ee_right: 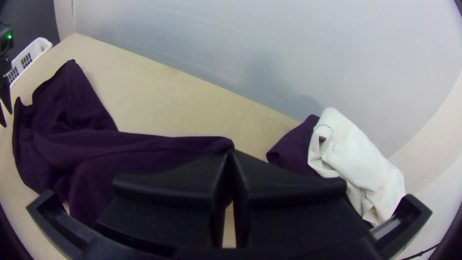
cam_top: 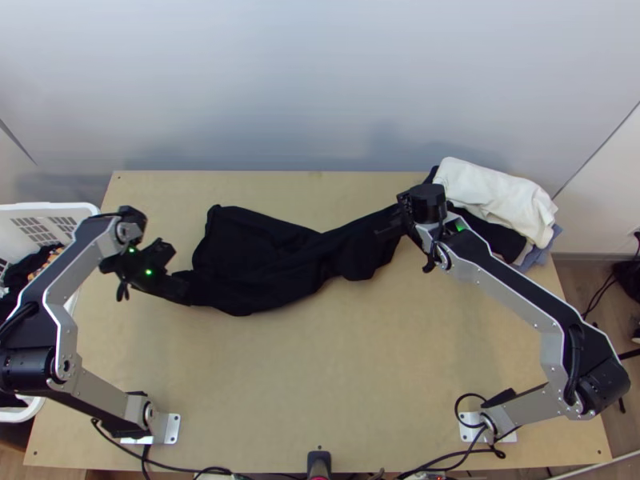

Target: Fold the t-shirt

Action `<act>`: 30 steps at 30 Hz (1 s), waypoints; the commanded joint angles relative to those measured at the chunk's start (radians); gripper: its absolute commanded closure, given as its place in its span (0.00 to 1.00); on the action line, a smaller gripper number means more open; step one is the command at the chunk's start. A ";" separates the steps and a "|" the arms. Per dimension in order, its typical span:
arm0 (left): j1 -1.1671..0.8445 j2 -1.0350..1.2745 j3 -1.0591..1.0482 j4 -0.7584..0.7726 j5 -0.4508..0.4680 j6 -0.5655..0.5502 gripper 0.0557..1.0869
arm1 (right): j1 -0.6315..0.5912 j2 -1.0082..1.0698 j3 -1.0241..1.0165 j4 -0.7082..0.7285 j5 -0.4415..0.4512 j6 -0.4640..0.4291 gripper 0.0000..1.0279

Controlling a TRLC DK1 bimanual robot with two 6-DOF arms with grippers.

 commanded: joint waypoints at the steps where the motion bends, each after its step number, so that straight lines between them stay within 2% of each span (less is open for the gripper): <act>1: -0.064 0.017 -0.003 0.090 0.011 -0.070 0.08 | -0.002 0.005 -0.001 0.017 0.000 0.002 0.97; 11: -0.059 0.071 0.036 0.160 0.000 -0.116 0.09 | 0.026 -0.006 -0.007 0.018 0.000 0.008 0.97; 12: -0.059 0.071 0.033 0.159 0.000 -0.117 0.13 | 0.026 -0.007 -0.007 0.017 0.000 0.011 0.97; 13: -0.059 0.070 0.033 0.162 0.001 -0.120 0.23 | 0.028 -0.007 -0.007 0.017 0.000 0.011 0.97; 14: -0.061 0.070 0.037 0.171 0.001 -0.139 0.43 | 0.028 -0.007 -0.007 0.017 0.000 0.011 0.97; 15: -0.061 0.070 0.043 0.174 0.008 -0.146 0.73 | 0.028 -0.007 -0.007 0.017 0.000 0.011 0.97; 16: -0.062 0.071 0.051 0.190 0.026 -0.143 0.98 | 0.029 -0.007 -0.009 0.017 0.000 0.012 0.97; 19: -0.056 0.076 0.085 0.203 0.055 -0.156 0.96 | 0.034 -0.007 -0.015 0.018 0.000 0.014 0.97; 30: -0.050 0.283 0.485 0.211 0.061 -0.424 0.96 | 0.051 -0.020 -0.055 0.017 0.005 0.032 0.97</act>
